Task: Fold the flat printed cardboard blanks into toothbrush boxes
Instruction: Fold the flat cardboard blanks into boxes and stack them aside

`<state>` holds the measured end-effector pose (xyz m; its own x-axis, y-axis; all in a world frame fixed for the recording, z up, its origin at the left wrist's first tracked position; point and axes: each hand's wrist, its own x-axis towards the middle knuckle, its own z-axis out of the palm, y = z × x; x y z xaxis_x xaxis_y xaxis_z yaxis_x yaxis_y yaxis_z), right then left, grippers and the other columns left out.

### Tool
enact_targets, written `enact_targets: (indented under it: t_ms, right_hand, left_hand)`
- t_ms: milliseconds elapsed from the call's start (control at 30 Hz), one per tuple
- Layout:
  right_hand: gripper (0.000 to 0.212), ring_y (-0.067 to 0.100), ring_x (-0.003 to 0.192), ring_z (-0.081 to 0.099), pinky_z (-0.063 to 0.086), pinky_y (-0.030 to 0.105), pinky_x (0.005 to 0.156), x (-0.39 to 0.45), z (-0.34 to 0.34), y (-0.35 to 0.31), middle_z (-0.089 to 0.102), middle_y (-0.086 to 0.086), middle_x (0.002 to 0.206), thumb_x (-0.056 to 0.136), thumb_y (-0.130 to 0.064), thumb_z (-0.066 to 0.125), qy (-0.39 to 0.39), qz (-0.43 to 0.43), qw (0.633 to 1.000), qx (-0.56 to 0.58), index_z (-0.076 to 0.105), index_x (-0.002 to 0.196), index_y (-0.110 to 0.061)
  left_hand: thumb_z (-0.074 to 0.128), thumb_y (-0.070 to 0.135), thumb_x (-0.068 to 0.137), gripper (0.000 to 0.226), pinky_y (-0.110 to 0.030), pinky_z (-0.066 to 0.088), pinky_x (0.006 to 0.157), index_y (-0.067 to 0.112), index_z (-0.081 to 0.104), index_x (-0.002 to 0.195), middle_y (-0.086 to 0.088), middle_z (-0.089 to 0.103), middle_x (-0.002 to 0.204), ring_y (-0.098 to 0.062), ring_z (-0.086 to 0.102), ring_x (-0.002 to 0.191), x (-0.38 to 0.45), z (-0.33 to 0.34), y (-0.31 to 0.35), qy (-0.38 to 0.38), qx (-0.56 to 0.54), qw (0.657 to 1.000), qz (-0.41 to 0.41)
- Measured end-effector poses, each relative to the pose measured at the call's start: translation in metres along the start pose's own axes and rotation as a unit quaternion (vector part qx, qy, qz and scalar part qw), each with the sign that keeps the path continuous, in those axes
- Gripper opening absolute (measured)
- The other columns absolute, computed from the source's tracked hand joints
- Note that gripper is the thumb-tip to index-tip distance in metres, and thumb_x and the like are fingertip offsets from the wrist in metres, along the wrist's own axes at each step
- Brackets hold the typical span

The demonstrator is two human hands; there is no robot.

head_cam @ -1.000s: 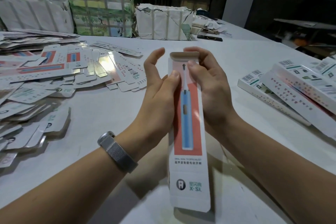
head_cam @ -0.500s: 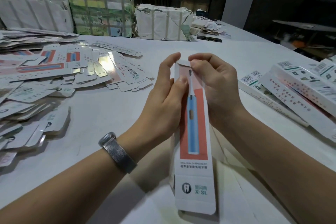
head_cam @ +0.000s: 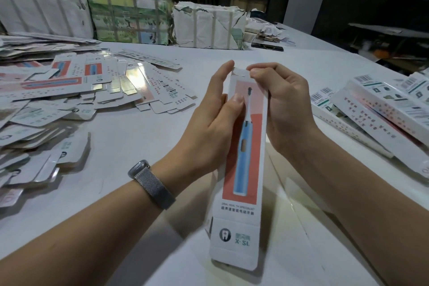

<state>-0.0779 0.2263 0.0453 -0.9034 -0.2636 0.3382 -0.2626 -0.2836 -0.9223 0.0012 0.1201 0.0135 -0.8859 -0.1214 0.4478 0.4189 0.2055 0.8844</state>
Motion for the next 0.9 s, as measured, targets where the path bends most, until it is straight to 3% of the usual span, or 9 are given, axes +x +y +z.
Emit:
enact_targets:
  t_ms: [233, 467, 667, 900]
  right_hand:
    - [0.025, 0.013, 0.073, 0.065, 0.053, 0.031, 0.073, 0.000, -0.004, 0.003, 0.067, -0.003, 0.073, 0.089, -0.016, 0.056, -0.060, 0.008, 0.998, 0.012, 0.073, 0.070, -0.019]
    - [0.022, 0.024, 0.083, 0.060, 0.049, 0.040, 0.081, 0.001, -0.004, 0.003, 0.065, 0.001, 0.075, 0.083, -0.027, 0.055, -0.083, 0.038, 0.996, 0.023, 0.072, 0.071, -0.017]
    - [0.026, 0.018, 0.079, 0.066, 0.057, 0.028, 0.073, -0.008, 0.004, 0.006, 0.073, -0.003, 0.082, 0.092, -0.032, 0.050, -0.089, -0.045, 0.994, -0.054, 0.074, 0.090, -0.022]
    - [0.025, 0.014, 0.079, 0.069, 0.057, 0.025, 0.072, -0.009, 0.005, 0.003, 0.073, -0.008, 0.082, 0.103, -0.023, 0.049, -0.089, -0.046, 0.993, -0.064, 0.071, 0.092, -0.021]
  left_hand:
    - [0.036, 0.027, 0.107, 0.036, -0.021, 0.055, 0.065, 0.034, 0.029, 0.142, 0.001, 0.065, 0.085, -0.012, 0.070, 0.073, 0.001, -0.004, 0.000, 0.003, -0.010, 1.000, -0.001]
    - [0.037, 0.027, 0.107, 0.019, -0.020, 0.055, 0.062, 0.036, 0.037, 0.123, 0.002, 0.066, 0.081, -0.015, 0.071, 0.069, 0.001, -0.006, 0.001, 0.006, -0.037, 0.999, -0.003]
    - [0.036, 0.034, 0.103, 0.013, -0.016, 0.053, 0.058, 0.039, 0.037, 0.114, 0.013, 0.066, 0.072, -0.008, 0.068, 0.062, 0.002, -0.010, 0.002, 0.051, -0.047, 0.998, -0.006]
    - [0.036, 0.025, 0.107, 0.012, -0.019, 0.054, 0.059, 0.034, 0.039, 0.114, 0.006, 0.066, 0.072, -0.011, 0.068, 0.062, 0.005, -0.009, -0.001, 0.056, -0.058, 0.997, -0.001]
